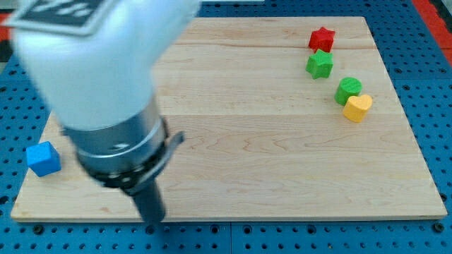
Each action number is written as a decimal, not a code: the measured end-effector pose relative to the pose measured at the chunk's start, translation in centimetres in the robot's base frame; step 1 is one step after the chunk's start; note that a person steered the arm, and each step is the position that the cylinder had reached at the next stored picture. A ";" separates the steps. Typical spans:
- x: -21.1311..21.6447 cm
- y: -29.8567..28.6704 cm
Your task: Slide the blue cube closer to the blue triangle
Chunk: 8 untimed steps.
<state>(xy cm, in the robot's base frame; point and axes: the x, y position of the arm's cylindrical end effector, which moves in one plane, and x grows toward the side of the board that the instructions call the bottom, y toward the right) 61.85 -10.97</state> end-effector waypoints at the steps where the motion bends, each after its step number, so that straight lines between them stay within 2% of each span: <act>1: -0.1 -6.3; 2: -0.1 -14.4; 3: -1.6 -19.4; 6: -10.4 -16.6; 7: -11.4 -15.0; 8: -9.2 -15.0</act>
<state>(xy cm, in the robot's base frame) 52.64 -26.02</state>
